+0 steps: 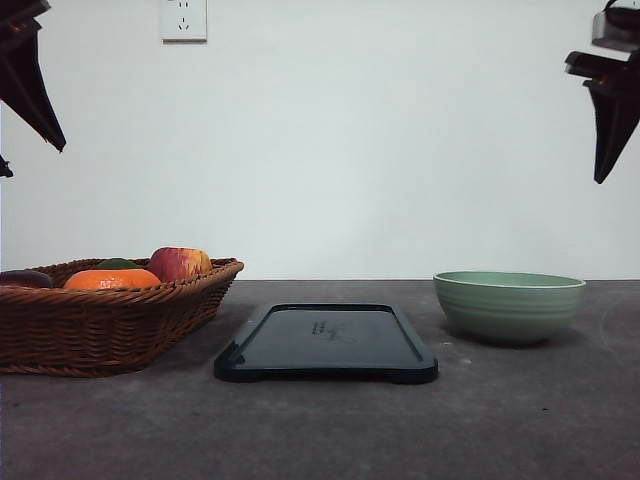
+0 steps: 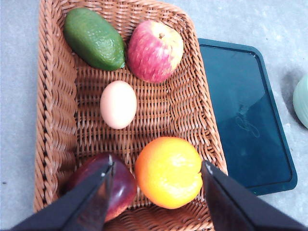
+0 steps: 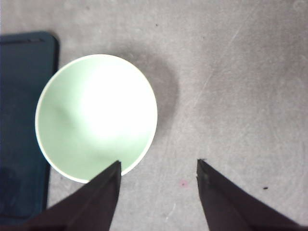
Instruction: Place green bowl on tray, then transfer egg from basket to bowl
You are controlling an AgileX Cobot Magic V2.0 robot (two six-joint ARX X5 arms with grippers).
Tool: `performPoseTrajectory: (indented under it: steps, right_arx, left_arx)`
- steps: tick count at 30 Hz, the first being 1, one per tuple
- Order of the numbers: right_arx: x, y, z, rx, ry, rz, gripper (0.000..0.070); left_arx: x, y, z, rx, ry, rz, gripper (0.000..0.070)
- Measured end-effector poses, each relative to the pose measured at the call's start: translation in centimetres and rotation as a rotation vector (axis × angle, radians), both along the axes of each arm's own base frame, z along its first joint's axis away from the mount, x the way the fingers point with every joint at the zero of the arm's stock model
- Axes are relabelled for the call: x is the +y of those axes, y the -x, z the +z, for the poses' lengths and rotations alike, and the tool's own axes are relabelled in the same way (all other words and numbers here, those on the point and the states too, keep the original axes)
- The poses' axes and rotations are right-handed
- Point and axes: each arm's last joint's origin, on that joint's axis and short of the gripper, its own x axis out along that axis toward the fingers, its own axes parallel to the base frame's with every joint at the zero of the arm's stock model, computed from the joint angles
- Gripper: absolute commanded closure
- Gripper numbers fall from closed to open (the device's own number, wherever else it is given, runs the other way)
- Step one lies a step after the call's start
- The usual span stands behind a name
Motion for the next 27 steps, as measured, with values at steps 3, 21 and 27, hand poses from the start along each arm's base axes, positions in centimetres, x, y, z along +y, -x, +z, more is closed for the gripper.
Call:
performPoseTrajectory:
  steps: [3,21,27]
  right_arx:
    - [0.0,-1.8,-0.1,0.033,0.014,0.027,0.039]
    - [1.3,-7.9,-7.3,0.22,0.015,0.107,0.0457]
    - [2.5,-8.4,-8.6,0.241,0.023,0.137,0.0696]
  left_arx:
    - [0.0,0.0,0.0,-0.003,0.0,0.0,0.0339]
    - [0.0,0.0,0.0,-0.007,0.0,0.0,0.0349]
    - [0.0,0.0,0.0,-0.007,0.0,0.0,0.0349]
